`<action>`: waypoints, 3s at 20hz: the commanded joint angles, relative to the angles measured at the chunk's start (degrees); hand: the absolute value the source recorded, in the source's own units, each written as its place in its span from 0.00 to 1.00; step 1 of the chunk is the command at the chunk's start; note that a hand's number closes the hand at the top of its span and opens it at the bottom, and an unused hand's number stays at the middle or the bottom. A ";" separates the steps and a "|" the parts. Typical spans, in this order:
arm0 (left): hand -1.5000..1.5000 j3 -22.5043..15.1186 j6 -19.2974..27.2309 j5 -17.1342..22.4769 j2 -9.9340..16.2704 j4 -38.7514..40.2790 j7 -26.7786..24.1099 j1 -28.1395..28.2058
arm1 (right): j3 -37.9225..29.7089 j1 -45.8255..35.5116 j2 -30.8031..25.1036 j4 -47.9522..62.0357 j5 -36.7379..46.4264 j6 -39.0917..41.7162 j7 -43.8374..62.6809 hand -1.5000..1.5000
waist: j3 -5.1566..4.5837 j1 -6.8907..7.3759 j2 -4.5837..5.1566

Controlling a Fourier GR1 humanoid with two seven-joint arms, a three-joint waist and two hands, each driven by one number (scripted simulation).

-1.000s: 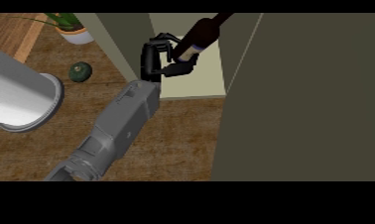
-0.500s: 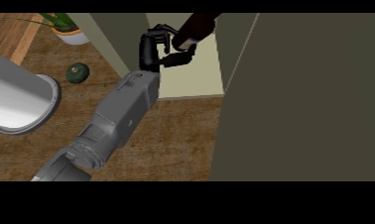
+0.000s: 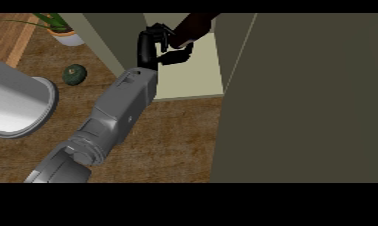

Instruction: Pick up the wine, place it into the cabinet and close the cabinet

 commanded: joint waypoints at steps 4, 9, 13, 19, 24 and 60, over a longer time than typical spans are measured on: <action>1.00 0.47 4.50 -0.48 0.14 3.39 2.05 -1.54 | -0.88 1.24 0.17 -2.64 -3.61 0.88 0.34 0.00 | 0.00 -1.50 0.59; 1.00 3.11 -1.83 1.89 0.69 1.20 0.50 1.24 | 1.66 -1.36 1.13 -0.53 -0.25 -0.77 0.45 0.00 | -0.18 -0.49 0.54; 1.00 6.52 -6.50 5.11 -1.10 0.14 0.34 3.54 | 0.87 1.04 1.16 -3.76 -1.58 -0.51 0.86 0.00 | -0.14 -1.39 0.54; 1.00 7.87 -10.38 6.86 -1.26 -0.31 1.86 4.53 | 2.02 -0.50 1.95 -0.18 -1.67 0.28 -1.11 0.00 | -0.14 -2.55 0.88; 1.00 7.48 -13.25 7.40 -1.27 -0.75 -1.10 8.13 | 2.15 -2.03 2.43 -0.92 -2.07 -0.74 0.20 0.00 | -0.20 -3.41 0.68; 1.00 1.37 -6.07 15.28 -1.27 -4.30 0.20 7.82 | 0.29 1.66 2.80 0.44 -4.72 2.62 -3.76 0.00 | -0.13 -5.98 1.05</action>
